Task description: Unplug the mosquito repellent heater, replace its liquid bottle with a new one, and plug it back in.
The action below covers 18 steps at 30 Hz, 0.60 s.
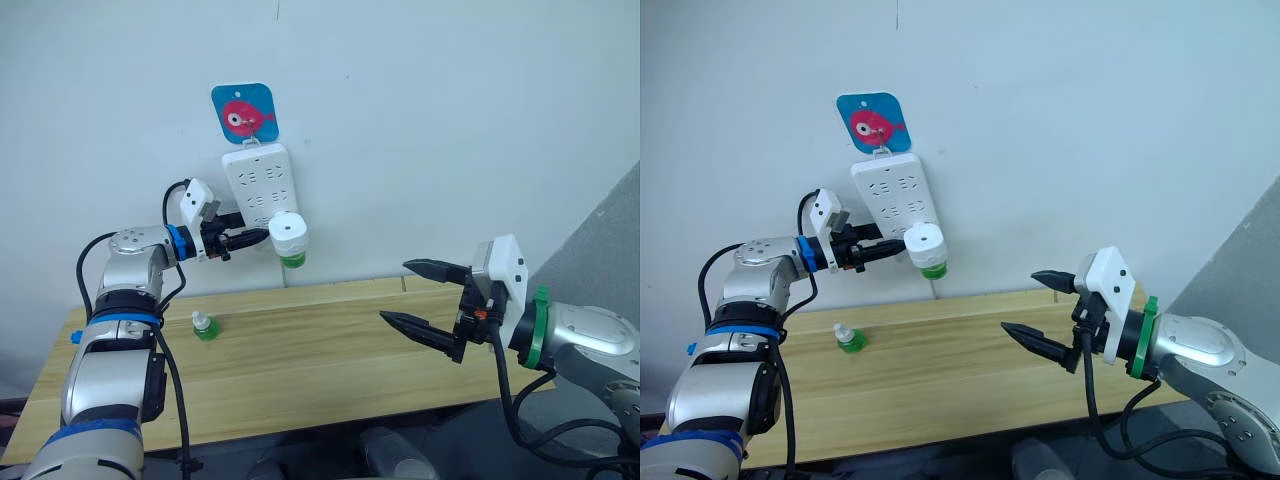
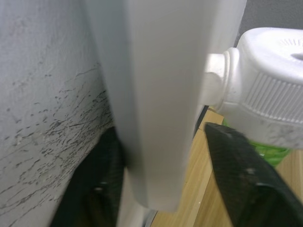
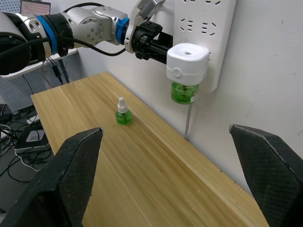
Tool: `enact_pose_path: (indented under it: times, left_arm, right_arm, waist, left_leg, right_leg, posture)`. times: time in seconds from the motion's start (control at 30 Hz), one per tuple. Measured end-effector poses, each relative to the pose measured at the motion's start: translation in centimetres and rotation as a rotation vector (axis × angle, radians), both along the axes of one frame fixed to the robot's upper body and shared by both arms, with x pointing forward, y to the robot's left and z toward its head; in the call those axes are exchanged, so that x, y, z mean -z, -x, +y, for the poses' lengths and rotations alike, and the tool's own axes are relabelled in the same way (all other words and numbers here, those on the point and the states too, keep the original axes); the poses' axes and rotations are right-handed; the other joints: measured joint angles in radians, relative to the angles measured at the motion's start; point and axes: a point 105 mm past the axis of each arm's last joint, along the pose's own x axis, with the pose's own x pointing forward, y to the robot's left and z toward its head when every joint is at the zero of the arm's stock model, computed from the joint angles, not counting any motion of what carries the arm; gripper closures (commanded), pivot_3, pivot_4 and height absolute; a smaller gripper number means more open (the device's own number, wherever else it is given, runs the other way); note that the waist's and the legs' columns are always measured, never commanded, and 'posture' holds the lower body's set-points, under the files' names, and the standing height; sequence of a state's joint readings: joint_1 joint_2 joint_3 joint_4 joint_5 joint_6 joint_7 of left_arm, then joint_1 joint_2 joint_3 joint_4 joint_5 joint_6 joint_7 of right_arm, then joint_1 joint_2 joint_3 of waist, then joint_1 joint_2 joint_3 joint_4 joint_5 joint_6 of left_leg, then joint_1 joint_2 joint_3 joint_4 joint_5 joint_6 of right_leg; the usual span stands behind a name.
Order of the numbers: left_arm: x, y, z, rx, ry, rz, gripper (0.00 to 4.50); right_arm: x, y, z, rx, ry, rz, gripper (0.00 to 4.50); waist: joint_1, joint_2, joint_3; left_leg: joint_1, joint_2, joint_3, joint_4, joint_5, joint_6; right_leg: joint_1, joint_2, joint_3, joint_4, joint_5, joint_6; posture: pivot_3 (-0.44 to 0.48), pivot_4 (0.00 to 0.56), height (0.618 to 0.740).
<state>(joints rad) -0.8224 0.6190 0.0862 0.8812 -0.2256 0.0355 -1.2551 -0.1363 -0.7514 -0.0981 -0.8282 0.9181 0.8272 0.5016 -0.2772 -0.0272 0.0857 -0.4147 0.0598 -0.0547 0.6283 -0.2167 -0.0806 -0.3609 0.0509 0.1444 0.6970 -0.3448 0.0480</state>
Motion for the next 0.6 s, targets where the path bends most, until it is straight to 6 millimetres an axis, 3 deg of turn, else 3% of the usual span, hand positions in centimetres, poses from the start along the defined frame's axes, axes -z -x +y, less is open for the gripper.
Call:
enact_pose_path:
  times: [0.07, 0.3, 0.5, 0.6]
  left_arm:
    - [-0.1, 0.2, -0.2, 0.026, 0.008, 0.006, 3.15]
    - [-0.1, 0.2, -0.2, 0.024, 0.013, 0.017, 3.18]
    - [-0.1, 0.3, -0.3, 0.022, 0.017, 0.028, 3.18]
    - [-0.1, 0.5, -0.4, 0.020, 0.020, 0.022, 3.18]
  right_arm:
    - [0.0, -0.3, 0.2, 0.001, -0.011, -0.002, 0.00]
    - [0.1, -1.2, 1.1, -0.002, -0.022, -0.012, 0.00]
    - [-0.4, -5.4, 2.7, 0.174, -0.007, -0.075, 0.00]
    - [0.0, -7.0, 4.8, 0.230, 0.010, -0.073, 0.00]
  waist:
    - [0.001, 0.000, 0.000]
    - [0.000, 0.000, 0.000]
    - [0.001, 0.001, 0.001]
    - [0.001, 0.001, 0.001]
  left_leg:
    - [0.000, 0.000, 0.000, 0.001, 0.000, 0.000]
    - [0.000, 0.000, 0.000, 0.002, 0.000, 0.000]
    - [0.000, 0.000, -0.002, 0.002, 0.000, 0.000]
    - [-0.001, 0.000, -0.002, 0.001, 0.000, 0.000]
  right_leg:
    - [0.000, 0.000, 0.000, 0.000, 0.000, 0.000]
    - [0.000, 0.000, 0.000, 0.001, 0.000, 0.000]
    - [-0.001, 0.000, 0.000, 0.002, 0.000, 0.000]
    - [-0.002, 0.000, -0.001, 0.003, 0.000, 0.000]
  posture:
    - [-0.281, 0.053, 0.740]
    - [-0.277, 0.053, 0.740]
    - [-0.280, 0.067, 0.740]
    - [-0.280, 0.070, 0.740]
